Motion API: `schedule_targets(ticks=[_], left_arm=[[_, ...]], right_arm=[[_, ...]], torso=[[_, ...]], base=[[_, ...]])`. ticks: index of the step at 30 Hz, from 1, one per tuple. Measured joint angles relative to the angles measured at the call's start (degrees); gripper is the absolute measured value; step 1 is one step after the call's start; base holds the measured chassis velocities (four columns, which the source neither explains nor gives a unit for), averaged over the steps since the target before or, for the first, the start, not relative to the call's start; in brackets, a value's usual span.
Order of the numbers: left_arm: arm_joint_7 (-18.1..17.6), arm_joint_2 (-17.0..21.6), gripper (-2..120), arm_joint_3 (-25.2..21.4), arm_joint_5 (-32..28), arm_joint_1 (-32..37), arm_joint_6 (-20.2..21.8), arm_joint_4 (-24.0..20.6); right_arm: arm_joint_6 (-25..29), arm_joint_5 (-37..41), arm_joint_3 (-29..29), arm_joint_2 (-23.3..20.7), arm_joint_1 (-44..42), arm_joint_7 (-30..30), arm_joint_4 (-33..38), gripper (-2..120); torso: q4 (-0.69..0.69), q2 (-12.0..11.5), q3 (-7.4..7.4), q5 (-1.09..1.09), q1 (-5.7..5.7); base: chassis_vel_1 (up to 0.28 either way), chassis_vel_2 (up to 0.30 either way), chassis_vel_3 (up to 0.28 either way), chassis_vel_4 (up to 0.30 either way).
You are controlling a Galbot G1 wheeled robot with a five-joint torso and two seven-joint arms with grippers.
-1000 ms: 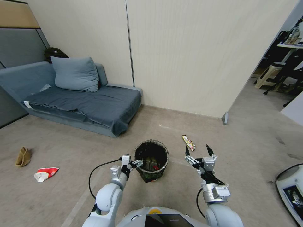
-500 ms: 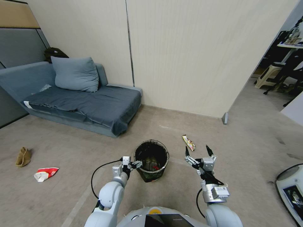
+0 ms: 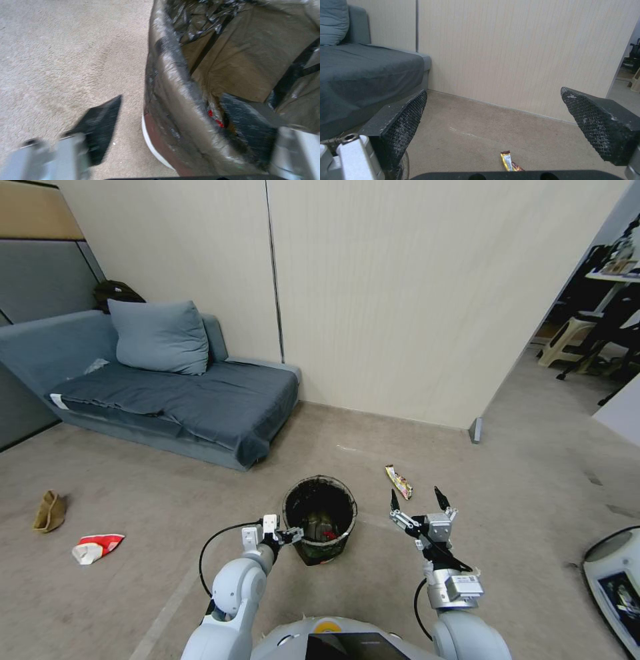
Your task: Pick up the trash bin, then pick up the garbage from the floor and place it into the trash bin.
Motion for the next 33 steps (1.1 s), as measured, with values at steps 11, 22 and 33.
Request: schedule_targets(ticks=[11, 22, 33], left_arm=[[-0.6, -0.4, 27, 0.5, 0.5, 0.3, -0.2, 0.1], [-0.7, -1.1, 6, 1.2, 1.2, 0.9, -0.4, 0.8], [-0.8, -1.7, 3, 1.2, 2.0, 2.0, -0.5, 0.9]], right_arm=[[0.0, 0.1, 0.0, 0.0, 0.2, 0.0, -0.1, 100], [0.1, 0.2, -0.1, 0.0, 0.2, -0.1, 0.1, 100], [0.0, -0.2, -0.5, 0.0, 0.3, 0.9, 0.3, 100]], torso=[[0.0, 0.0, 0.0, 0.0, 0.0], [0.01, 0.0, 0.0, 0.01, 0.0], [0.0, 0.0, 0.0, -0.01, 0.0]], base=[[0.0, 0.0, 0.0, 0.0], [0.0, 0.0, 0.0, 0.0], [0.0, 0.0, 0.0, 0.0]])
